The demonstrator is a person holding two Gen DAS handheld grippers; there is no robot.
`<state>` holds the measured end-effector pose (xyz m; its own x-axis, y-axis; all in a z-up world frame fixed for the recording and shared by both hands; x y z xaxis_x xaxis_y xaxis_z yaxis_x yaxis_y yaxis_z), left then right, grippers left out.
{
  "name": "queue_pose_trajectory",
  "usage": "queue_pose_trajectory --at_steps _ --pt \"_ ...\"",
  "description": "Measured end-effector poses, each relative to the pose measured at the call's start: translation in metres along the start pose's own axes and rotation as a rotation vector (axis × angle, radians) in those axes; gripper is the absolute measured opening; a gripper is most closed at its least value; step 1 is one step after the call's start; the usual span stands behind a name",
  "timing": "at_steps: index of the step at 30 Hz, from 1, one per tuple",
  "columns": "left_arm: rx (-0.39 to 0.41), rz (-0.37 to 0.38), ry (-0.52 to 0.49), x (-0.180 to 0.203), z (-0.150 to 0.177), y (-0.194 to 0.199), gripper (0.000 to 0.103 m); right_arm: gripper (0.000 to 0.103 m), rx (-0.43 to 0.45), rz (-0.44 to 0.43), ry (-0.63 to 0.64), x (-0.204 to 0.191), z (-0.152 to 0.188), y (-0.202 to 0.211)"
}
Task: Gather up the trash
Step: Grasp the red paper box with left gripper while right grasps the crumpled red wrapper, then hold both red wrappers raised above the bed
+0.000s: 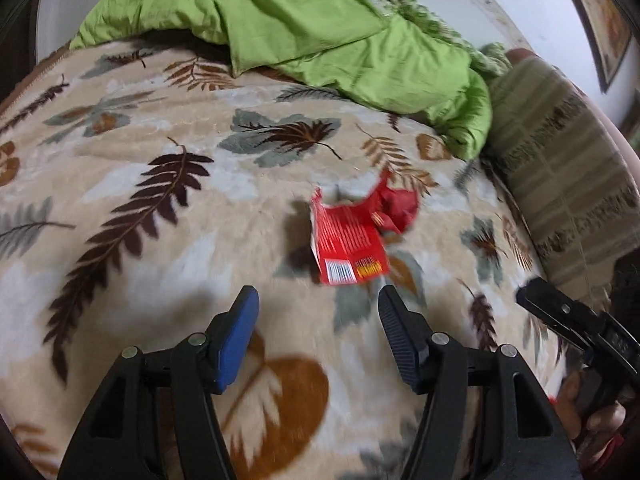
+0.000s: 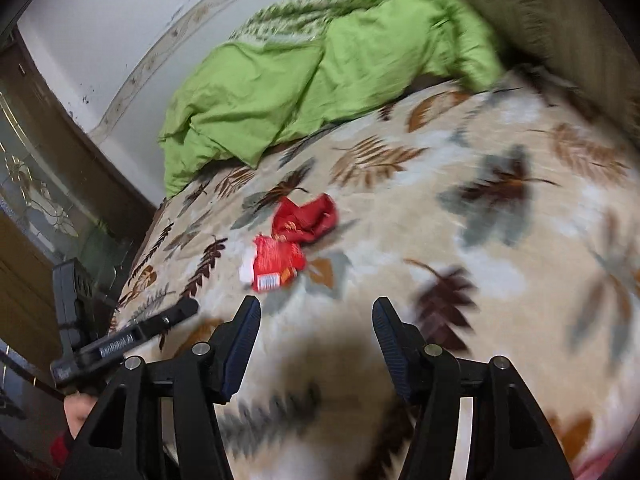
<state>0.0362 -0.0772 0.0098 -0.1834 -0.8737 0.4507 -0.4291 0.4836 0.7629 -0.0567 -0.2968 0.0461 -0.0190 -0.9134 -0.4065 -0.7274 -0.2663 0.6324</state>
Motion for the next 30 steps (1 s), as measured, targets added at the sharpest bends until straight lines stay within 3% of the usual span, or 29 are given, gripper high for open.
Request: queue_pose_trajectory --at_steps 7,11,13,15,17,19,30 --pt "-0.044 0.027 0.133 -0.016 -0.025 -0.058 0.061 0.062 -0.036 -0.016 -0.062 0.012 -0.047 -0.094" --pt "-0.016 0.029 0.09 -0.006 -0.032 -0.074 0.06 0.062 -0.06 -0.012 -0.096 0.023 -0.057 -0.135" --pt "-0.009 0.012 0.063 -0.001 -0.034 -0.081 0.045 0.062 -0.066 -0.019 -0.116 0.027 -0.057 -0.149" --pt "0.002 -0.032 0.023 -0.001 -0.034 -0.086 0.016 0.043 -0.064 -0.047 -0.138 0.027 -0.056 -0.157" --pt "0.016 -0.057 -0.02 -0.001 -0.031 -0.085 0.008 0.029 -0.05 -0.055 -0.13 0.021 -0.057 -0.156" --pt "0.03 -0.057 -0.018 -0.002 -0.031 -0.08 0.006 0.027 -0.023 -0.048 -0.101 0.014 -0.058 -0.148" --pt "0.127 -0.075 -0.072 0.0 -0.011 -0.015 0.003 0.025 0.158 0.041 -0.042 -0.021 -0.026 -0.041"
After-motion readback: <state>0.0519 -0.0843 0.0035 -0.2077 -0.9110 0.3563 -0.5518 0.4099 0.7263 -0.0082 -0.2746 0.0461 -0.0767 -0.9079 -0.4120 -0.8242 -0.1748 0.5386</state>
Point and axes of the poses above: each gripper's, at about its wrist camera, not at the fingertips, and y roughly against the way its jaws point, x to its right, z to its underside, the point moved 6 cm from there along -y, roughly the way its jaws point, and after that the axes turned 9 degrees about y, right-handed, at the moved point
